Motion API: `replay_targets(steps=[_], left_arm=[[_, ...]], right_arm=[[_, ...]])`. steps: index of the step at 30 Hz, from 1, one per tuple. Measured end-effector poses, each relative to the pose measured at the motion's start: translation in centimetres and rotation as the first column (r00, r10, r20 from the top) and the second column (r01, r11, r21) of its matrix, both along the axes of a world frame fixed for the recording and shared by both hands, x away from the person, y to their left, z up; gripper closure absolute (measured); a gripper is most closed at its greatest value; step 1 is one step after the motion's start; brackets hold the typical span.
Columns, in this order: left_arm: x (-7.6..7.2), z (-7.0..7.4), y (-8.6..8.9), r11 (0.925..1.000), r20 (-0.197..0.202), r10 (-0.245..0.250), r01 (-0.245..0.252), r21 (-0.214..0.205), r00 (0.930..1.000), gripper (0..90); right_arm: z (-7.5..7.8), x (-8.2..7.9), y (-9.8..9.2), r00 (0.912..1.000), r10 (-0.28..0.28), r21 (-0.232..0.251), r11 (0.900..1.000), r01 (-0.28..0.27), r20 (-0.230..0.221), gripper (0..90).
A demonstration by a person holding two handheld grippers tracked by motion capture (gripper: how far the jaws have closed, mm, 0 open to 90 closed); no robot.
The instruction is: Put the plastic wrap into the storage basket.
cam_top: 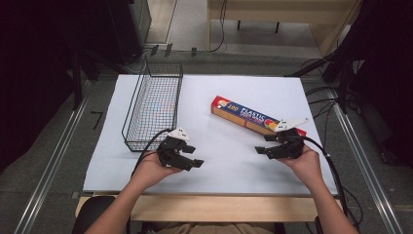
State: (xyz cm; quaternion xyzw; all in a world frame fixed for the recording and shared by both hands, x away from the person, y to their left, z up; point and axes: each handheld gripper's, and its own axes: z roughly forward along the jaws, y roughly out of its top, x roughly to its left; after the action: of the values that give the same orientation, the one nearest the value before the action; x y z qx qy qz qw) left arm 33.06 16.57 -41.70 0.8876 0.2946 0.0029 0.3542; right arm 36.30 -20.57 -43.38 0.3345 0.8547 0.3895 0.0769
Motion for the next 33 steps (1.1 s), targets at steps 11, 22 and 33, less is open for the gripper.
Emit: replay_targets(steps=[11, 22, 33], left_arm=[[-0.1, 0.0, -0.1, 1.0, -0.004, -0.008, 0.008, -0.004, 1.0, 36.7], [-0.3, 0.2, -0.4, 0.9998, 0.003, -0.02, 0.02, -0.004, 0.9998, 36.7], [-0.5, 0.1, -1.0, 0.9991, 0.002, -0.042, 0.042, -0.001, 0.9991, 36.7]], right_arm=[[0.1, 0.0, 0.0, 1.0, 0.007, -0.003, 1.0, -0.007, 0.0, 38.8], [2.4, 0.9, -0.5, 0.9996, -0.014, -0.058, 0.9982, 0.015, 0.025, 39.2], [4.2, 4.3, -1.4, 0.9978, -0.057, -0.097, 0.9939, 0.054, -0.035, 36.3]])
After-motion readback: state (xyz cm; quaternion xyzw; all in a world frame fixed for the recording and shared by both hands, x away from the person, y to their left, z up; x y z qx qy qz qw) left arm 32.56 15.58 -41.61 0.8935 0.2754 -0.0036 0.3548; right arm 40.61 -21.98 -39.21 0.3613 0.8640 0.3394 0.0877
